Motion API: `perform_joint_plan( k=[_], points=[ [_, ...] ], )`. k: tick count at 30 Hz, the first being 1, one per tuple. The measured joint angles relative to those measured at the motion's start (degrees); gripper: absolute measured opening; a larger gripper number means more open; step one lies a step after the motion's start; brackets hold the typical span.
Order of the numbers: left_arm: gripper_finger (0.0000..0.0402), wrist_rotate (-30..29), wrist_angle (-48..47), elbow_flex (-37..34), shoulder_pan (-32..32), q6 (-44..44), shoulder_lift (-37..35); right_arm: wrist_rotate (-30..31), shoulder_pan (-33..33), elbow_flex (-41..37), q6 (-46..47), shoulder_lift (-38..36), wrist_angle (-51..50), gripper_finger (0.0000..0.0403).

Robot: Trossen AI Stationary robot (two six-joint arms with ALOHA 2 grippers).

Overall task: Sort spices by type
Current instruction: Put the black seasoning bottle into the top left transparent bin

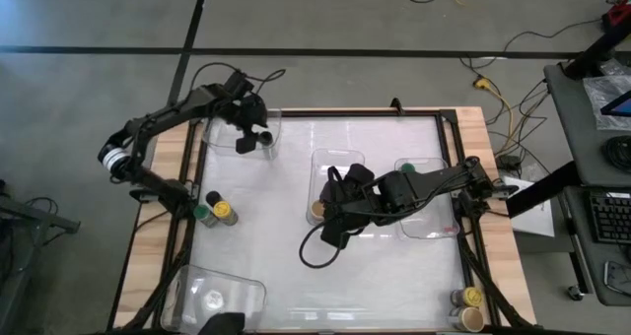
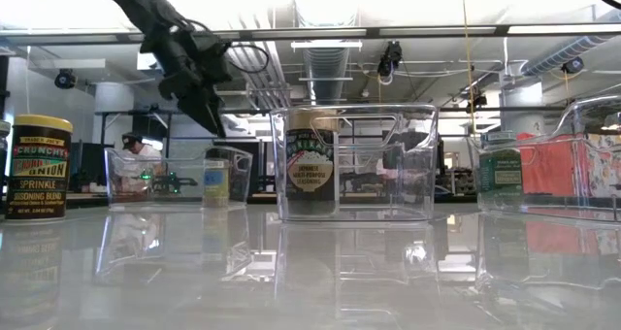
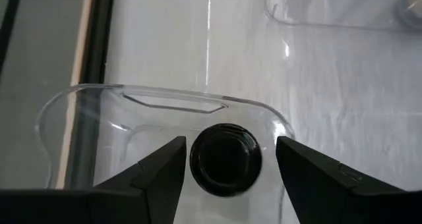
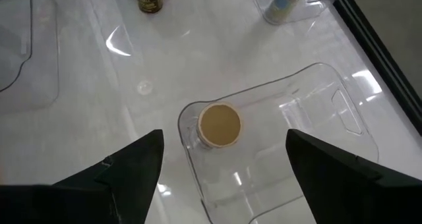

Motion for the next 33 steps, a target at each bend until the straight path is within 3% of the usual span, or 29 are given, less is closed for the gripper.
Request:
perform_joint_plan(
  k=[5, 14, 20, 26, 33],
  points=[
    [0.0220, 0.02, -4.85, 0.02, -2.04, -3.24, -7.17, 0.08, -0.81, 0.00, -2.83, 0.02, 0.01, 0.0304],
    [0.0220, -0.61, -18.89, 0.15, -11.46, -17.16, -20.96, 0.16, -5.91, 0.00, -15.39, 0.02, 0.19, 0.0323],
    [0.0220, -3.54, -31.61, 0.15, -18.45, -28.37, -26.53, 0.16, -9.15, 0.00, -21.79, 0.02, 1.48, 0.0326],
    [0.0220, -7.15, -38.66, 0.09, -22.45, -37.59, -30.83, 0.13, -10.43, -0.02, -22.50, 0.02, 3.42, 0.0323],
    [0.0221, -13.99, -45.10, 0.03, -23.50, -36.75, -33.25, 0.00, -10.23, -0.81, -22.42, 0.02, 3.37, 0.0339]
  ],
)
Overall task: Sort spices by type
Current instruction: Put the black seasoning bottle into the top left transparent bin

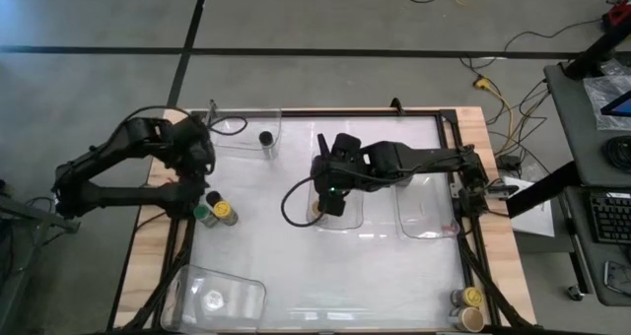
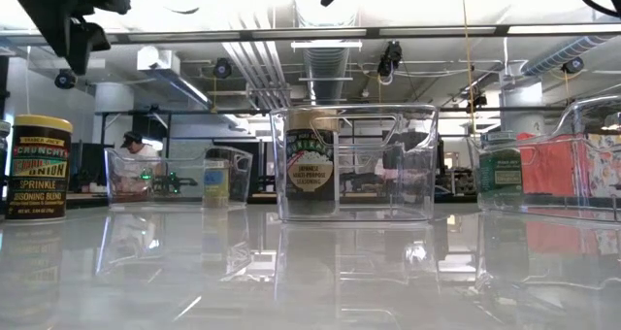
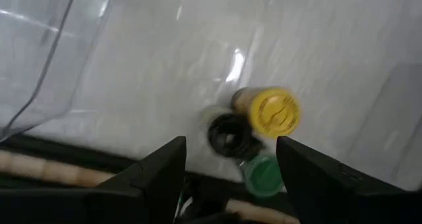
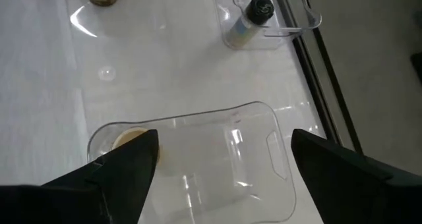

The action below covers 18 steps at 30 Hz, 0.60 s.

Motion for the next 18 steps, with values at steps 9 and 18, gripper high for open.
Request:
perform_joint_plan(
  k=[9, 18],
  points=[
    [0.0268, -0.02, 0.83, -6.90, 0.00, 0.68, -0.15, -0.02, 0.16, -1.10, 4.55, 0.01, -0.26, 0.0350],
    [0.0292, 1.73, 5.01, -15.28, -0.85, 7.77, 0.27, -0.20, 0.66, -1.11, 6.43, 0.02, -0.24, 0.0349]
  ],
)
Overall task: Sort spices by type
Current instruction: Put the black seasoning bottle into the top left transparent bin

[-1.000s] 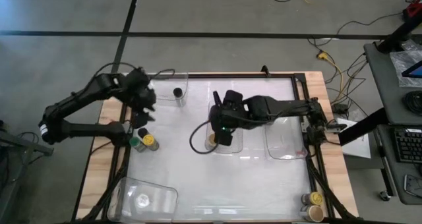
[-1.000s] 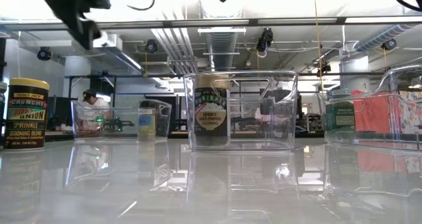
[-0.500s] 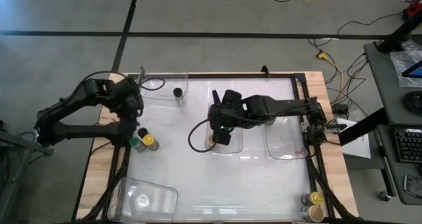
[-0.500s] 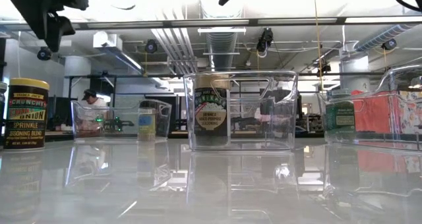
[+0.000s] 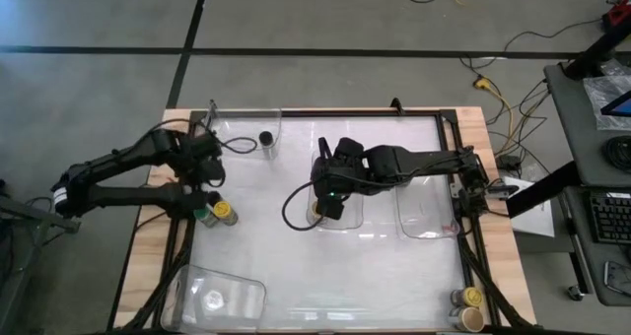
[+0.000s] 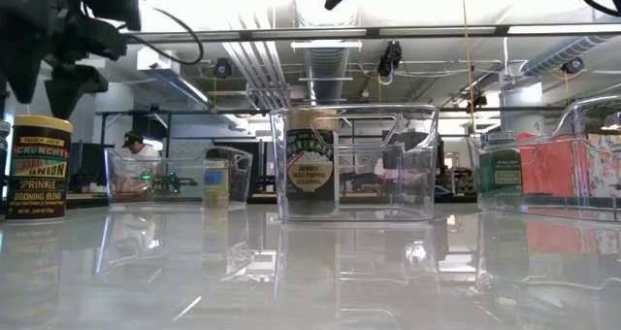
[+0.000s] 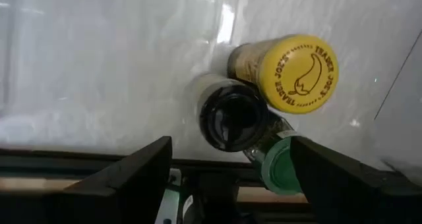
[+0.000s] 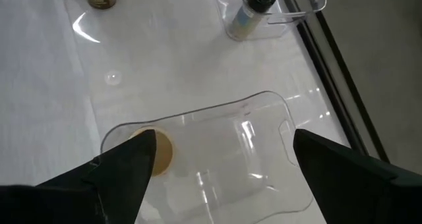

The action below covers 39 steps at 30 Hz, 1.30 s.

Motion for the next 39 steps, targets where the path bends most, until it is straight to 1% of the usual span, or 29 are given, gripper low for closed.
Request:
perform_joint_plan(
  k=[5, 7, 15, 39],
  points=[
    [0.0293, -1.92, 0.86, -0.30, -1.86, 0.11, 0.44, 0.04, 0.00, 0.00, 0.86, 0.00, 0.06, 0.0350],
    [0.0293, -2.75, 2.83, -0.35, -2.74, 0.19, 0.53, 0.09, -0.01, 0.00, 0.82, 0.00, 0.33, 0.0352],
    [0.0293, -2.82, 3.30, -0.76, -5.96, 0.00, 2.96, 0.17, -0.02, 0.00, 0.86, 0.07, 0.39, 0.0354],
    [0.0287, -3.23, 3.37, -0.87, -6.29, -0.24, 12.53, 0.11, 0.00, 0.00, 1.89, 0.07, -0.07, 0.0354]
  ],
)
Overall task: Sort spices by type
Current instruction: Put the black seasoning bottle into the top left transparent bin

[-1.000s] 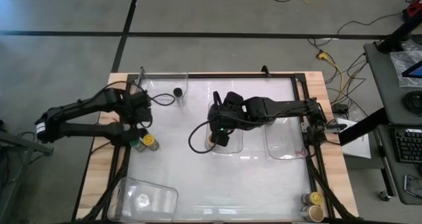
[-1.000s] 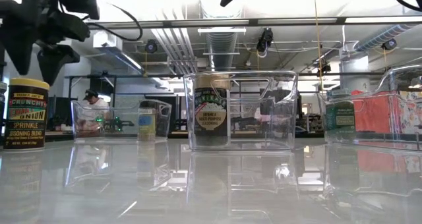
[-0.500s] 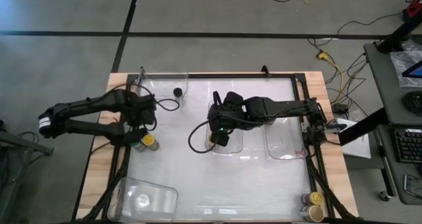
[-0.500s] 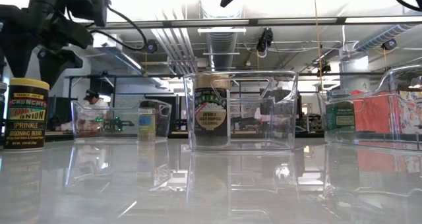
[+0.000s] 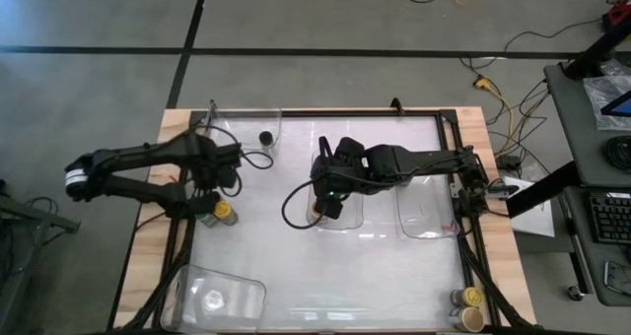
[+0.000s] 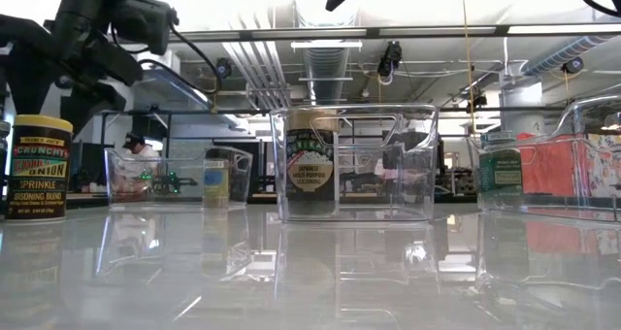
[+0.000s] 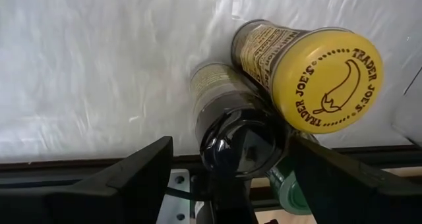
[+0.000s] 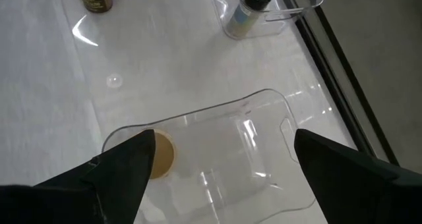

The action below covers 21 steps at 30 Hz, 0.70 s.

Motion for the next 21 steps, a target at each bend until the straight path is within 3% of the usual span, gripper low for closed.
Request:
perform_joint_plan(
  k=[21],
  points=[
    [0.0270, -1.42, 3.08, 0.00, 0.00, 0.13, 5.92, -0.13, 0.00, 0.00, -0.62, 0.00, -2.15, 0.0354]
  ],
)
